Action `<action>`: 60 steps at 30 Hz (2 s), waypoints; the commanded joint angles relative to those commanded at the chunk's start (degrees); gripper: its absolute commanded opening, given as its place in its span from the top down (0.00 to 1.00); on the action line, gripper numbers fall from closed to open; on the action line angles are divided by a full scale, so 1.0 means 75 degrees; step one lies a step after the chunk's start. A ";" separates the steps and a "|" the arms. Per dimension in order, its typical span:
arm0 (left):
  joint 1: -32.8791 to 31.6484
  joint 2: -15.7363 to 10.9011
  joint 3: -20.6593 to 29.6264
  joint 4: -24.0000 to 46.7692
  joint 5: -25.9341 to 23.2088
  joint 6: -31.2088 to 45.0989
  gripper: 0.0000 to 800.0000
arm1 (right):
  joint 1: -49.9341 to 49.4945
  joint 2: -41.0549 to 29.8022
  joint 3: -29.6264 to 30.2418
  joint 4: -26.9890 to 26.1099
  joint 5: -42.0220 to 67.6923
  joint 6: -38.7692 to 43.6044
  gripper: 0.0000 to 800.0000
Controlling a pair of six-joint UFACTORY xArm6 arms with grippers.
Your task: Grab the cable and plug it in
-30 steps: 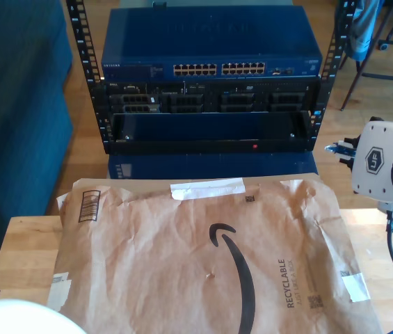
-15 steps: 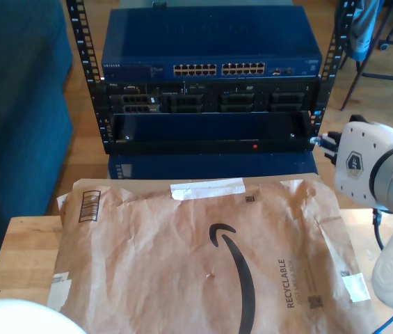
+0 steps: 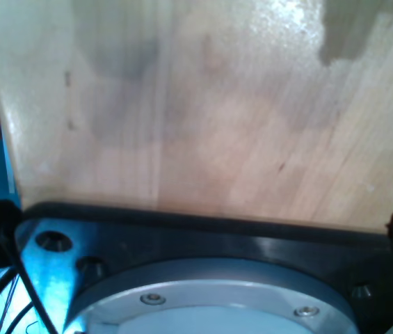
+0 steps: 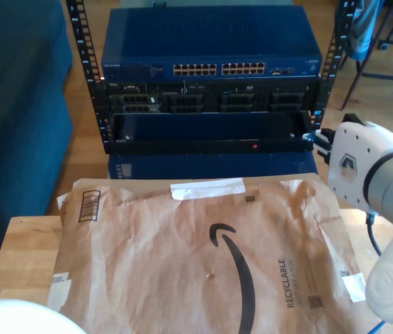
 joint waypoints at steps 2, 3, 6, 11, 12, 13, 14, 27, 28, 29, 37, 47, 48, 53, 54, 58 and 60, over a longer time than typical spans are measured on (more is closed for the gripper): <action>0.0000 0.0000 0.0000 0.0000 0.0000 0.0000 0.00 | 0.0117 -0.0117 0.0105 0.0000 0.0000 0.0000 1.00; 0.0000 0.0000 0.0000 0.0000 0.0000 0.0000 0.00 | 0.0223 -0.0117 0.0082 -0.0012 0.0000 0.0000 1.00; 0.0000 0.0000 0.0000 0.0000 0.0000 0.0000 0.00 | 0.0328 -0.0105 -0.0035 0.0012 0.0000 0.0012 1.00; 0.0000 0.0000 0.0000 0.0000 0.0000 0.0000 0.00 | 0.0715 -0.0117 0.0023 0.0012 -0.0141 0.0012 1.00; 0.0000 0.0000 0.0000 0.0000 0.0000 0.0000 0.00 | 0.0738 -0.0117 0.0047 0.0000 -0.0176 0.0012 1.00; 0.0000 0.0000 0.0000 0.0000 0.0000 0.0000 0.00 | 0.0738 -0.0129 0.0105 0.0012 -0.0281 0.0012 1.00; 0.0000 0.0000 0.0000 0.0000 0.0000 0.0000 0.00 | 0.0727 -0.0129 0.0246 0.0012 -0.0457 0.0023 1.00; 0.0000 0.0000 0.0000 0.0000 0.0000 0.0000 0.00 | 0.1149 -0.0117 0.0680 0.0047 -0.2063 0.0563 1.00; 0.0000 0.0000 0.0000 0.0000 0.0000 0.0000 0.00 | 0.1149 -0.0094 0.0656 0.0035 -0.2192 0.0633 1.00; 0.0000 0.0000 0.0000 0.0000 0.0000 0.0000 0.00 | 0.1149 -0.0047 0.0621 0.0035 -0.2286 0.0656 1.00; 0.0000 0.0000 0.0000 0.0000 0.0000 0.0000 0.00 | 0.1160 0.1043 0.0645 0.0023 -0.3915 0.0703 1.00; 0.0000 0.0000 0.0000 0.0000 0.0000 0.0000 0.00 | 0.1758 0.2825 0.0516 0.0012 -0.5638 0.1418 1.00; 0.0000 0.0000 0.0000 0.0000 0.0000 0.0000 0.00 | 0.1758 0.2954 0.0469 0.0012 -0.5650 0.1418 1.00; 0.0000 0.0000 0.0000 0.0000 0.0000 0.0000 0.00 | 0.1958 0.4009 -0.0082 0.0035 -0.6236 0.1536 1.00; 0.0000 0.0000 0.0000 0.0000 0.0000 0.0000 0.00 | 0.1958 0.4220 -0.0176 0.0023 -0.6459 0.1606 1.00; 0.0000 0.0000 0.0000 0.0000 0.0000 0.0000 0.00 | 0.1934 0.4771 -0.0492 0.0000 -0.6810 0.1723 1.00; 0.0000 0.0000 0.0000 0.0000 0.0000 0.0000 0.00 | 0.1911 0.4911 -0.0504 0.0012 -0.7033 0.1735 1.00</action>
